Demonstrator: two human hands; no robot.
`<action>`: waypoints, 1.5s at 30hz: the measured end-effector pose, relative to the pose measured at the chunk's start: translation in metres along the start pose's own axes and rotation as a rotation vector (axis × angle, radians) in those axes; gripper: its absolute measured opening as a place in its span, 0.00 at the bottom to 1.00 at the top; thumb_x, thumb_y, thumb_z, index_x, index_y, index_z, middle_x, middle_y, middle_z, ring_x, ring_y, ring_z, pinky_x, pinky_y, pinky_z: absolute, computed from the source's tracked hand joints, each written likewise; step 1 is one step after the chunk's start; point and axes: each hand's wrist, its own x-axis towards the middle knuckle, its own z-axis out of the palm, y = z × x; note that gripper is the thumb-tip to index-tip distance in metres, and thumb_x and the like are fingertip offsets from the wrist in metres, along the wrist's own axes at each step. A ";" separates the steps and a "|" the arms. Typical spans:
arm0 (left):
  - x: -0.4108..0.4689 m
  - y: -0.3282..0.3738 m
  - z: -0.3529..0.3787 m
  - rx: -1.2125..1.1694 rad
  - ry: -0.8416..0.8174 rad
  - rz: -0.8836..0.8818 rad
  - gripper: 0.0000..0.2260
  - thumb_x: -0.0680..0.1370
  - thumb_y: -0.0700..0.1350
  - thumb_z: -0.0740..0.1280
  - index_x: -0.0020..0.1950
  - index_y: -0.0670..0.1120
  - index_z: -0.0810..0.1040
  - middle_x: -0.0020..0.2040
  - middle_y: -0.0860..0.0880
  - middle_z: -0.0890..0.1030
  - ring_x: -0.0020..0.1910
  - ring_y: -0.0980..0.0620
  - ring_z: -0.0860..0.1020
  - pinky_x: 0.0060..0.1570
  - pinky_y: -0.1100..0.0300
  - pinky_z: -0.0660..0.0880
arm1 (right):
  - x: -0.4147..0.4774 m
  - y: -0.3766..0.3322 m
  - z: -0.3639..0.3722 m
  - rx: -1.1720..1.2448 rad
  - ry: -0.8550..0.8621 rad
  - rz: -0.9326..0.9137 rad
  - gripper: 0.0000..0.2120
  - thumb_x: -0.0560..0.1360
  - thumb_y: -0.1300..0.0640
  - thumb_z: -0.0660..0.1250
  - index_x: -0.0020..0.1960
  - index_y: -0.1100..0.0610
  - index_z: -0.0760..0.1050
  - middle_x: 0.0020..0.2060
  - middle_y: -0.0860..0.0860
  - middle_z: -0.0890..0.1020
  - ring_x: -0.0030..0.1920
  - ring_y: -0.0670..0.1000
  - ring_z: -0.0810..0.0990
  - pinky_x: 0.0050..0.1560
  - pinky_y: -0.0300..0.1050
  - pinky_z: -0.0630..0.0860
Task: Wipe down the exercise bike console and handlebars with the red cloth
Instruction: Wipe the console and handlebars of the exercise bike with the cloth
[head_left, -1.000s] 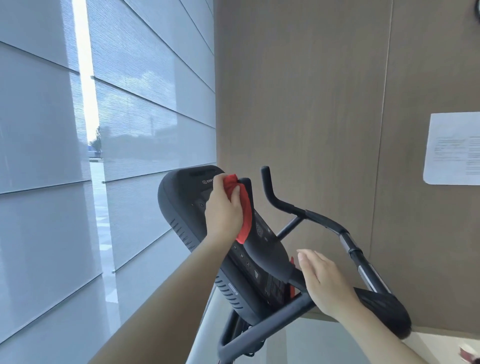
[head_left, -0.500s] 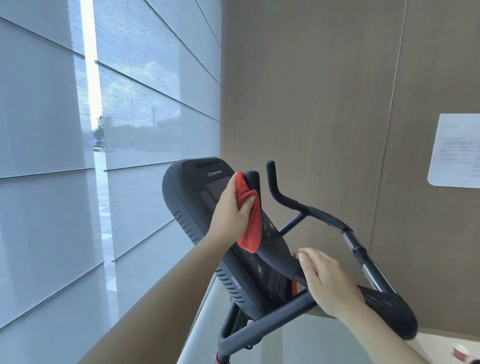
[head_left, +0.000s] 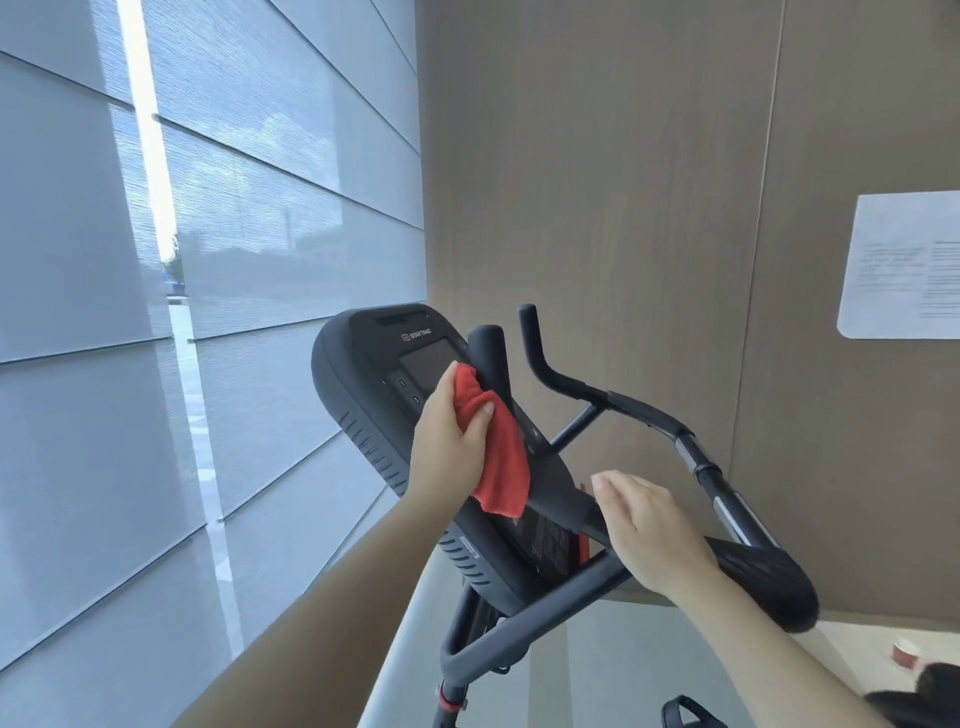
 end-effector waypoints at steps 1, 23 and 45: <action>0.002 0.003 0.002 0.016 -0.008 0.016 0.24 0.78 0.44 0.64 0.73 0.50 0.63 0.68 0.52 0.72 0.67 0.52 0.70 0.66 0.59 0.65 | 0.000 0.000 0.000 -0.001 0.002 0.000 0.24 0.77 0.39 0.45 0.55 0.51 0.75 0.50 0.47 0.80 0.51 0.49 0.78 0.53 0.49 0.77; -0.050 0.000 0.028 0.103 -0.039 -0.142 0.24 0.79 0.44 0.61 0.74 0.52 0.60 0.58 0.56 0.76 0.57 0.53 0.74 0.51 0.63 0.66 | -0.001 0.005 -0.013 0.145 -0.173 -0.163 0.21 0.80 0.46 0.47 0.53 0.55 0.75 0.49 0.48 0.81 0.52 0.47 0.78 0.53 0.44 0.75; -0.122 0.053 0.087 0.153 0.384 -0.230 0.13 0.77 0.44 0.66 0.59 0.56 0.74 0.48 0.61 0.80 0.48 0.64 0.77 0.43 0.74 0.70 | -0.011 0.101 -0.051 0.454 -0.157 -0.181 0.17 0.81 0.55 0.48 0.54 0.54 0.75 0.46 0.45 0.78 0.48 0.41 0.74 0.49 0.25 0.66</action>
